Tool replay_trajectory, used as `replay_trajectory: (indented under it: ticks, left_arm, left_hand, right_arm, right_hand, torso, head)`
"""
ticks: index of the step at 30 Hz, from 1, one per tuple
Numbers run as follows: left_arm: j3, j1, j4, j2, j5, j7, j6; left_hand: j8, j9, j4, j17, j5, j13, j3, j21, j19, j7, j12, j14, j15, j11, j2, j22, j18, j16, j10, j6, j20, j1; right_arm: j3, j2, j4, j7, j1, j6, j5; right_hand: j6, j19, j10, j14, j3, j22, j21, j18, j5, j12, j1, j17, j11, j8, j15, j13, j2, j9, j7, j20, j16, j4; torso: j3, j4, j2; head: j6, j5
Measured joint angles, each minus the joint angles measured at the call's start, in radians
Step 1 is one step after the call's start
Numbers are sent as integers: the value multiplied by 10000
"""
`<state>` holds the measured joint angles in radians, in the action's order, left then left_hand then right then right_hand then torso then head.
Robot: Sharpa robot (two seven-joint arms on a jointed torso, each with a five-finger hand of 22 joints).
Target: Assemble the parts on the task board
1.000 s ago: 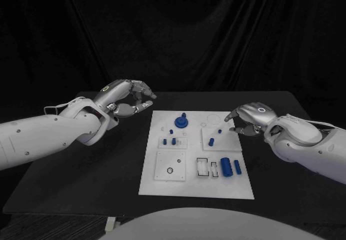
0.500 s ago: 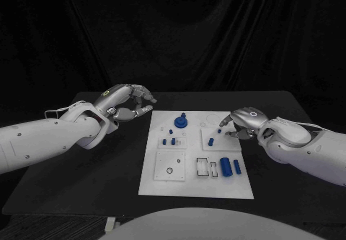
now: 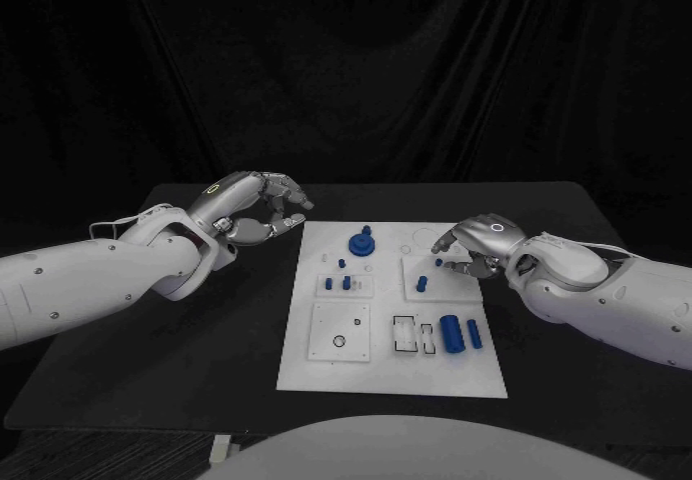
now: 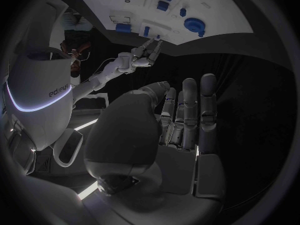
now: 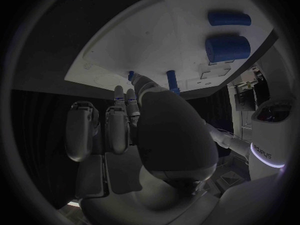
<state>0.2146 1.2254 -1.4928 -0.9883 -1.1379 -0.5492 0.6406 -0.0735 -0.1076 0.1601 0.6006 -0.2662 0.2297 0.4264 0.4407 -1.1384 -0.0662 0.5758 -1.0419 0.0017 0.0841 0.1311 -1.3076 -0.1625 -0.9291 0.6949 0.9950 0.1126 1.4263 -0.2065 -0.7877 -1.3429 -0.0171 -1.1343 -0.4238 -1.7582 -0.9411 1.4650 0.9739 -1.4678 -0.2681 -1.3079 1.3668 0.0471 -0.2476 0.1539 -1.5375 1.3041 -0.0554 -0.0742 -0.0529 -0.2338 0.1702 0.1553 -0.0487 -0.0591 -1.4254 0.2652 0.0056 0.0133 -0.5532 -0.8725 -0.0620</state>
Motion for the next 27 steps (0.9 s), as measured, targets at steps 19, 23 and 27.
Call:
replay_trajectory:
  ticks: [19,23,27]
  left_arm:
    - [0,-68,22,0,8,-32,-90]
    - [0,-72,20,0,8,-43,-96]
    - [0,-75,20,6,9,-50,-105]
  left_hand:
    - [0,-1,0,-20,-38,-44,1,0,-1,-37,0,0,0,0,0,1,1,0,0,-36,-1,79]
    - [0,-2,-3,-20,-38,-44,4,43,-1,-37,0,0,0,-1,0,2,0,0,0,-36,-1,79]
    - [0,-2,-30,-19,-37,-56,30,65,-1,-37,1,0,0,0,0,2,0,0,0,-36,-1,79]
  right_arm:
    - [0,403,468,175,31,163,5]
    - [1,443,530,191,45,244,6]
    - [1,475,589,193,62,323,7]
  right_hand:
    - [-257,0,304,38,-302,2,-1,0,-187,165,-21,-17,-18,-130,39,260,-21,-26,-107,0,0,26]
    - [-342,0,338,38,-329,3,-1,-1,-187,204,-21,-27,-53,-186,39,289,-21,-8,-124,0,0,53]
    - [-450,0,482,38,-332,3,-1,0,-187,281,-21,-27,-19,-235,39,312,-21,11,-161,0,0,49]
  torso:
    - [-1,0,0]
    - [-1,0,0]
    - [-2,0,0]
  head:
    - [0,-25]
    - [0,-18]
    - [0,-17]
